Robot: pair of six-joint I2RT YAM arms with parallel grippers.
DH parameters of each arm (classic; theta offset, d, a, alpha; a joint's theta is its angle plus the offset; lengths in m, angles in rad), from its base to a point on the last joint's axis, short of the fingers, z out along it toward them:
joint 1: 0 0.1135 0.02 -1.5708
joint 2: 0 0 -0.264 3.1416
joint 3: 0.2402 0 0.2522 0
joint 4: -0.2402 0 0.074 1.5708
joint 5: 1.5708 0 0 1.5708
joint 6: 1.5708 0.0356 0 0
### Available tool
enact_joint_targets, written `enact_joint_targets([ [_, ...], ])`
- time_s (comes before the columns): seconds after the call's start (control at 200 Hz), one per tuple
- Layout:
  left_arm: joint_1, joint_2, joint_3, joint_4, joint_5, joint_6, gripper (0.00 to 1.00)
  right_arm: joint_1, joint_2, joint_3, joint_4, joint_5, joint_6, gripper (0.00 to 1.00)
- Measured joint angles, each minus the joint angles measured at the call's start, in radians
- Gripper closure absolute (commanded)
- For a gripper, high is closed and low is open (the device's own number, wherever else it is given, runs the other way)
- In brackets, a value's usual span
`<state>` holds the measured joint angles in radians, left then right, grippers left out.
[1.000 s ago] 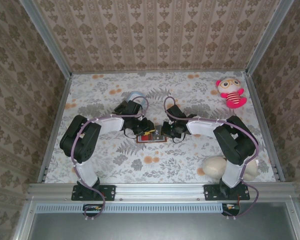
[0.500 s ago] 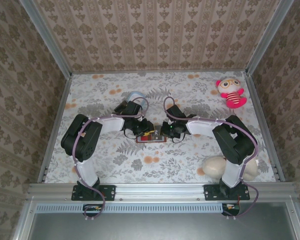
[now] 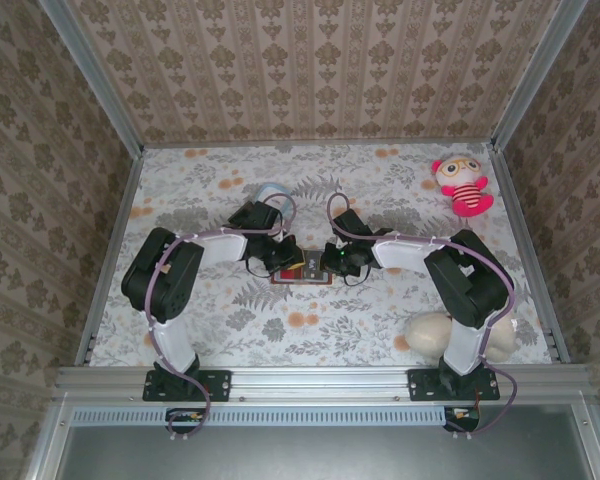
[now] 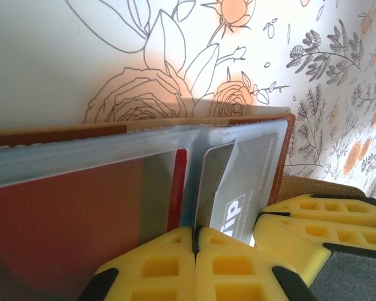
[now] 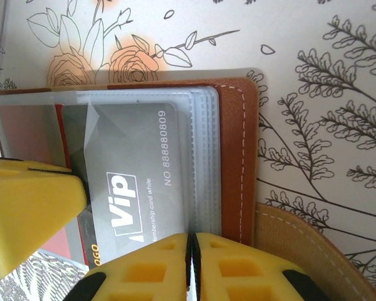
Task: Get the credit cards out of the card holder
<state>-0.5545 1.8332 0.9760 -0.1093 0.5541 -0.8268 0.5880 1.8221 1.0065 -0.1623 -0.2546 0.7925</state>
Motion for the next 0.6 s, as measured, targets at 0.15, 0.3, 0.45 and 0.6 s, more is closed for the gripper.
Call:
enact_joint_targets([
  [0.15, 0.006, -0.014, 0.000, -0.039, -0.004, 0.037, 1.00, 0.002, 0.008, 0.019, -0.025, 0.035, 0.000, 0.86],
  [0.3, 0.019, -0.040, 0.000, -0.102, -0.032, 0.071, 1.00, 0.006, 0.008, 0.022, -0.029, 0.049, 0.000, 0.86],
  [0.45, 0.032, -0.055, 0.000, -0.136, -0.050, 0.090, 1.00, 0.006, 0.008, 0.022, -0.028, 0.050, 0.000, 0.86],
  [0.6, 0.034, -0.057, -0.002, -0.129, -0.048, 0.090, 0.97, 0.005, 0.008, 0.021, -0.023, 0.045, -0.001, 0.85],
])
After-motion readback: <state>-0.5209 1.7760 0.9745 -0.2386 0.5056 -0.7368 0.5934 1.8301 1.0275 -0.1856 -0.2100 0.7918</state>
